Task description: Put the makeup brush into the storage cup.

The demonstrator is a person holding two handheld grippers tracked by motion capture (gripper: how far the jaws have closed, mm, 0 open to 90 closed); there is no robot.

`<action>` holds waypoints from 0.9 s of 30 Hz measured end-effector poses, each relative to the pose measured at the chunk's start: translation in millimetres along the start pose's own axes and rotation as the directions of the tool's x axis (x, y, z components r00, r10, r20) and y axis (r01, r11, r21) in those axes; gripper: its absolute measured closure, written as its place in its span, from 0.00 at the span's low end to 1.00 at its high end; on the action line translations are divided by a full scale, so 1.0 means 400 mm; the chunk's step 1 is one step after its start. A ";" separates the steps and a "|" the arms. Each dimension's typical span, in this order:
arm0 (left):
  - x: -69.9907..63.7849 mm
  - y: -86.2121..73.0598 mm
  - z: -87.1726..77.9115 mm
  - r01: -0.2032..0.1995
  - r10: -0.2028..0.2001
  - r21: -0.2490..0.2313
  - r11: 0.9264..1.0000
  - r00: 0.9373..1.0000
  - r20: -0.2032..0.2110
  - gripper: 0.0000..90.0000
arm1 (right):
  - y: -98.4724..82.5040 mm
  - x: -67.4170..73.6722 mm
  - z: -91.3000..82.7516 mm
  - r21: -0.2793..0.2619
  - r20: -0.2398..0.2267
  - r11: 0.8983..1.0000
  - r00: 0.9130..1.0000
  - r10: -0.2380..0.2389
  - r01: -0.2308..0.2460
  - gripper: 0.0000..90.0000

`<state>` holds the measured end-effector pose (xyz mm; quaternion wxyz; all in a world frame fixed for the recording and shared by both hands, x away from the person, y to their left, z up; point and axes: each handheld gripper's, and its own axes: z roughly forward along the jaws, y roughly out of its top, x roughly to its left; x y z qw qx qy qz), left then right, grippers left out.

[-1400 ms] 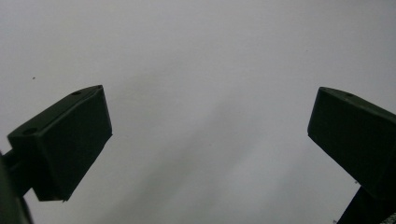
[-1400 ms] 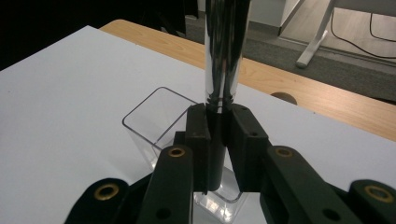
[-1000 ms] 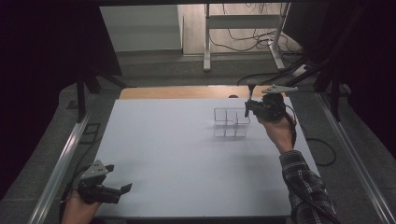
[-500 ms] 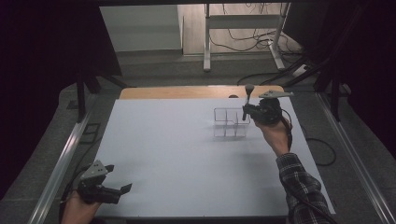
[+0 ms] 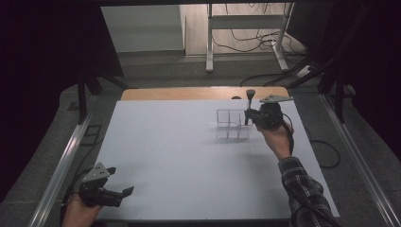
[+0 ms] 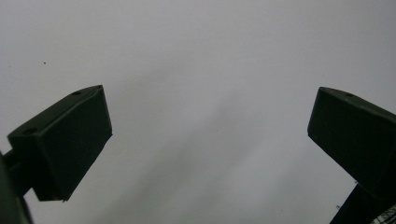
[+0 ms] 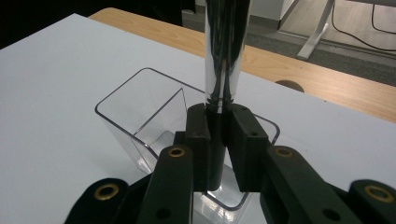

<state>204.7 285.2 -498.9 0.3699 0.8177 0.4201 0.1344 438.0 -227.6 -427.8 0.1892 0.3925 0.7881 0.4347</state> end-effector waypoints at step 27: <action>-0.001 0.000 0.001 -0.005 0.005 -0.003 1.000 1.000 0.004 0.00 | -0.033 0.004 0.044 0.058 0.013 0.998 1.000 -0.017 0.017 0.87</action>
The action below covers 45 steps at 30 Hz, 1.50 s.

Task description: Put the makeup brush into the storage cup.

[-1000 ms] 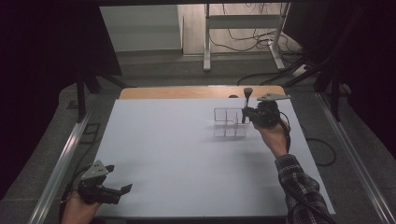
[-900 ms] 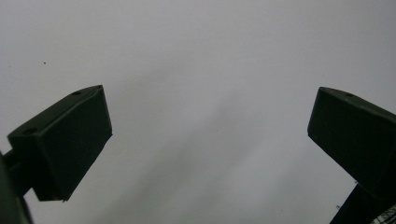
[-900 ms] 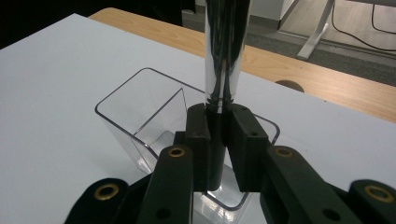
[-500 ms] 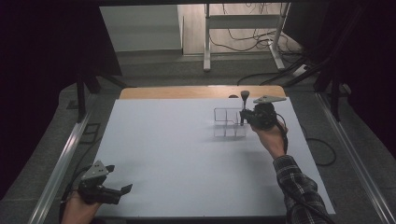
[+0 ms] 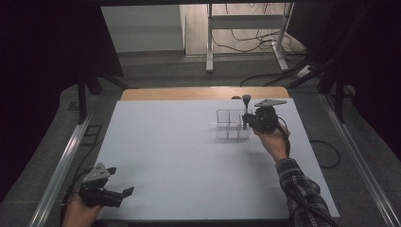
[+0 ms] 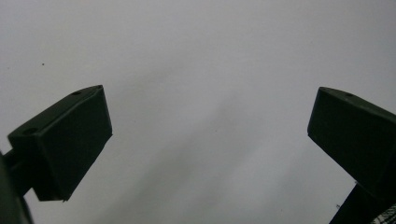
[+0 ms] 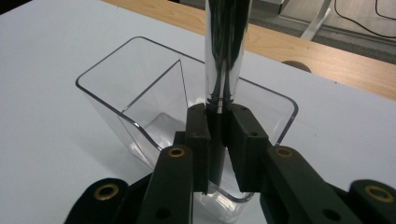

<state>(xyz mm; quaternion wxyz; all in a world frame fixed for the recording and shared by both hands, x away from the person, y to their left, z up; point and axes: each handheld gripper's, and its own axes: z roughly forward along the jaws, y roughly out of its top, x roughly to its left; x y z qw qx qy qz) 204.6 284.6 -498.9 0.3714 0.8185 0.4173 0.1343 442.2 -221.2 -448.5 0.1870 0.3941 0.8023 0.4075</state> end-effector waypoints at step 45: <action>0.002 -0.001 -0.001 0.003 -0.003 -0.002 1.000 1.000 -0.003 0.00 | 0.003 -0.007 0.002 0.012 -0.017 0.997 0.997 0.082 -0.082 0.32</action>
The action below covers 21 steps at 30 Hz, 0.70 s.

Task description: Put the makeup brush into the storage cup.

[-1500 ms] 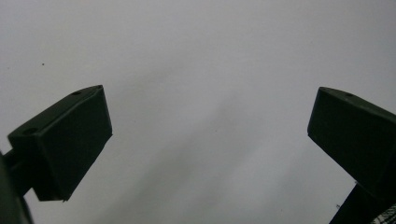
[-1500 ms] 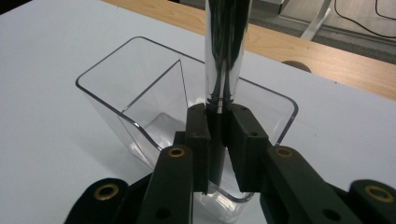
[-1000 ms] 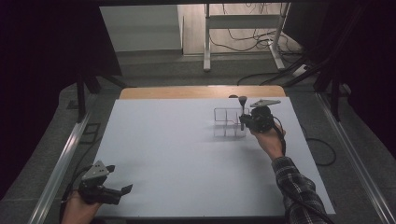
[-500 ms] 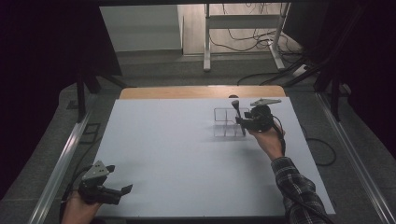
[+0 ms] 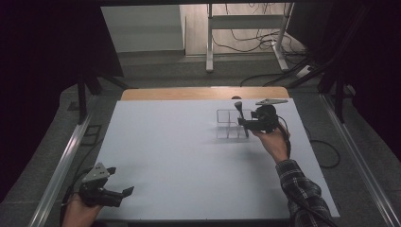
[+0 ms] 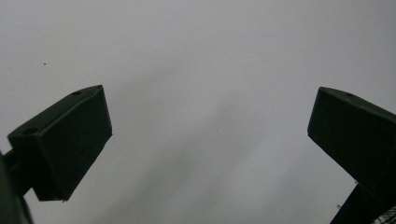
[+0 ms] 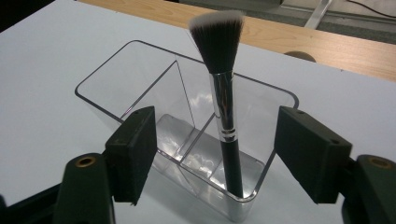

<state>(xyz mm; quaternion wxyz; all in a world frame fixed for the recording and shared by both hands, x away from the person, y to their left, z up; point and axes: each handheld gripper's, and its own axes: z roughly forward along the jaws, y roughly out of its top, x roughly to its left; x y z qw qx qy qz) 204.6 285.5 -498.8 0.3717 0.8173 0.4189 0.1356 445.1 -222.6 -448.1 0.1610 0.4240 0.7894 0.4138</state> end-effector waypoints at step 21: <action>0.002 0.000 -0.004 0.007 -0.007 -0.011 1.000 1.000 -0.002 0.00 | 0.003 0.019 -0.017 0.013 -0.013 1.000 1.000 -0.020 0.020 0.21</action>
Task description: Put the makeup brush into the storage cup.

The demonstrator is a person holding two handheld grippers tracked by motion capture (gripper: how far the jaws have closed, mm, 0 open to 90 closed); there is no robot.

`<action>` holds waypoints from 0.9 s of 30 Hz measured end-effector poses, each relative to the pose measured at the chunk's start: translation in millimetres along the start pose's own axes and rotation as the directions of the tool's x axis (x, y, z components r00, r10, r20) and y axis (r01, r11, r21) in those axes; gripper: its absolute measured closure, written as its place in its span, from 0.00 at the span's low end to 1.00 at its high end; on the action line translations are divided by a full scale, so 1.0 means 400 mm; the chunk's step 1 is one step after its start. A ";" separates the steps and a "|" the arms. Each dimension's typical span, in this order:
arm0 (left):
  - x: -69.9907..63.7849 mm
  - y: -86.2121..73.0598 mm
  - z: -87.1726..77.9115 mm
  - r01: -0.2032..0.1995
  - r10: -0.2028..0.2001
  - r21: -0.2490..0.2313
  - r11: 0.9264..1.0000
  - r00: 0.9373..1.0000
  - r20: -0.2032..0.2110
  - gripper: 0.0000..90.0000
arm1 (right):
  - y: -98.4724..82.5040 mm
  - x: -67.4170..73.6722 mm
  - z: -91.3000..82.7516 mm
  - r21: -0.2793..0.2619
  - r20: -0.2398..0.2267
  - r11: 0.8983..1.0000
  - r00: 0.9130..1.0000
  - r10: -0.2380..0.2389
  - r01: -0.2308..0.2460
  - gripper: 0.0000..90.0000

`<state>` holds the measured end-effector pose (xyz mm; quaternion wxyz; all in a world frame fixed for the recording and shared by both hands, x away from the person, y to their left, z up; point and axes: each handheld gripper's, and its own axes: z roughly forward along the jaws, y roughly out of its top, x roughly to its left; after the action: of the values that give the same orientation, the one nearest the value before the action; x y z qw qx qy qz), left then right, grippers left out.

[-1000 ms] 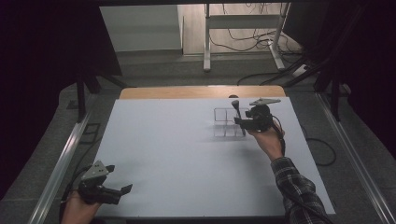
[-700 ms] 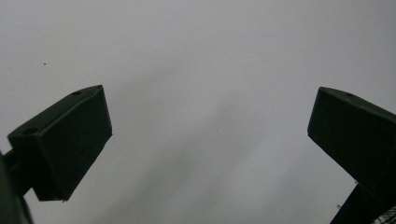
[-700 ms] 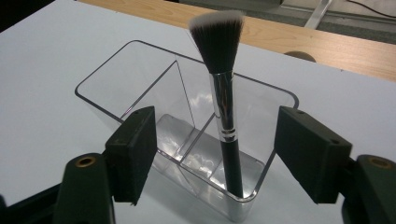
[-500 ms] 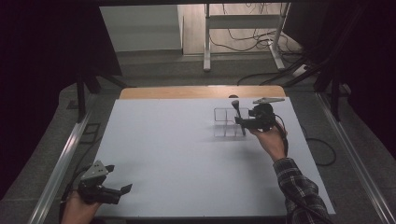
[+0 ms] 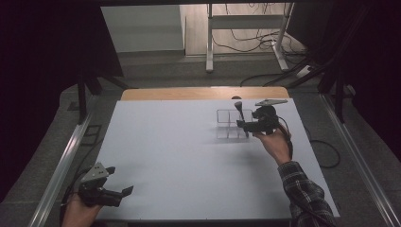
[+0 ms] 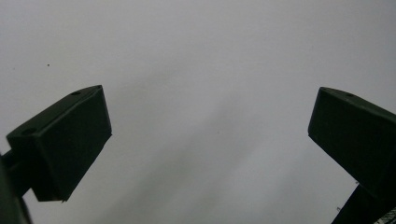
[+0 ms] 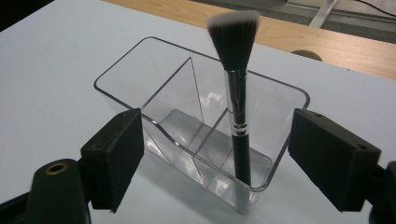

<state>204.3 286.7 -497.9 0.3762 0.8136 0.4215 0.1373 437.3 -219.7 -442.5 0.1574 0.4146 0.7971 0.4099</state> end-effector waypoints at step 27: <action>0.002 -0.001 -0.002 0.005 -0.005 -0.006 1.000 1.000 0.000 0.00 | -0.011 0.036 -0.028 0.053 -0.022 0.998 0.999 -0.025 0.027 0.00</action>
<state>204.0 287.9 -497.8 0.3792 0.8113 0.4231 0.1376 419.5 -215.8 -437.8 0.1430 0.4038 0.8148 0.3907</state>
